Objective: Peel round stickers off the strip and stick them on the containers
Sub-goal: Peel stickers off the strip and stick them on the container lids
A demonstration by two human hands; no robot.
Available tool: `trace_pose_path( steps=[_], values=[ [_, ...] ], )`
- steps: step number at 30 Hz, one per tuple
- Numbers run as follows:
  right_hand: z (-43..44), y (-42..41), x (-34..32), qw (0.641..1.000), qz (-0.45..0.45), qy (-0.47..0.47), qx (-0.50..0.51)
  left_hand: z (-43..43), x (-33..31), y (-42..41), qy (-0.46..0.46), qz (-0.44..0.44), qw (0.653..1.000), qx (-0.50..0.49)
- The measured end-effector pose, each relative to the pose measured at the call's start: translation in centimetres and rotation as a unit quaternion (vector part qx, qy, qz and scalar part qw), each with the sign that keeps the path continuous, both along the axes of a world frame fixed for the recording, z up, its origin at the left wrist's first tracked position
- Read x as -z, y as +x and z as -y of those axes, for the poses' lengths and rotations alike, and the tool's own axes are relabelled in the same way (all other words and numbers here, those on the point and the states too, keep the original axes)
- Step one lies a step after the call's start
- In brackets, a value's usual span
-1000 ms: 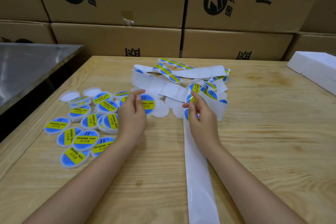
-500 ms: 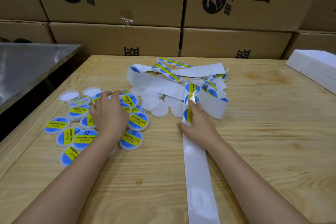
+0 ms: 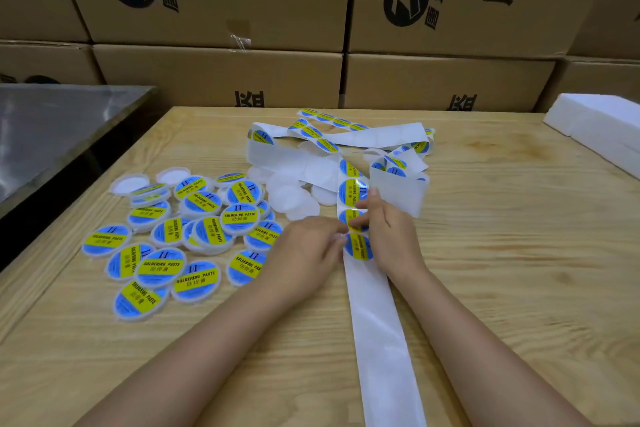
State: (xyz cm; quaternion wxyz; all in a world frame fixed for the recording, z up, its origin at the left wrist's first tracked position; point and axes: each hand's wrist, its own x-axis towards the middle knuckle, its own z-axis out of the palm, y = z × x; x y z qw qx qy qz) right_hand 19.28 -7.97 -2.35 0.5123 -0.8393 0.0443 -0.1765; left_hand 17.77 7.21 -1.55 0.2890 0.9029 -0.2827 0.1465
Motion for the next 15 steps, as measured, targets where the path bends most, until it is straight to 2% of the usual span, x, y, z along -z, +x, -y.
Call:
trace_pose_path(
  steps=[6, 15],
  values=[
    [-0.6, 0.1, 0.1, 0.999, 0.001, 0.040, 0.008, 0.7, 0.9, 0.6, 0.068, 0.003, 0.998, -0.001],
    [-1.1, 0.2, 0.3, 0.999, 0.023, 0.041, 0.000, 0.7, 1.5, 1.0, 0.077, 0.024, 0.997, -0.020]
  ],
)
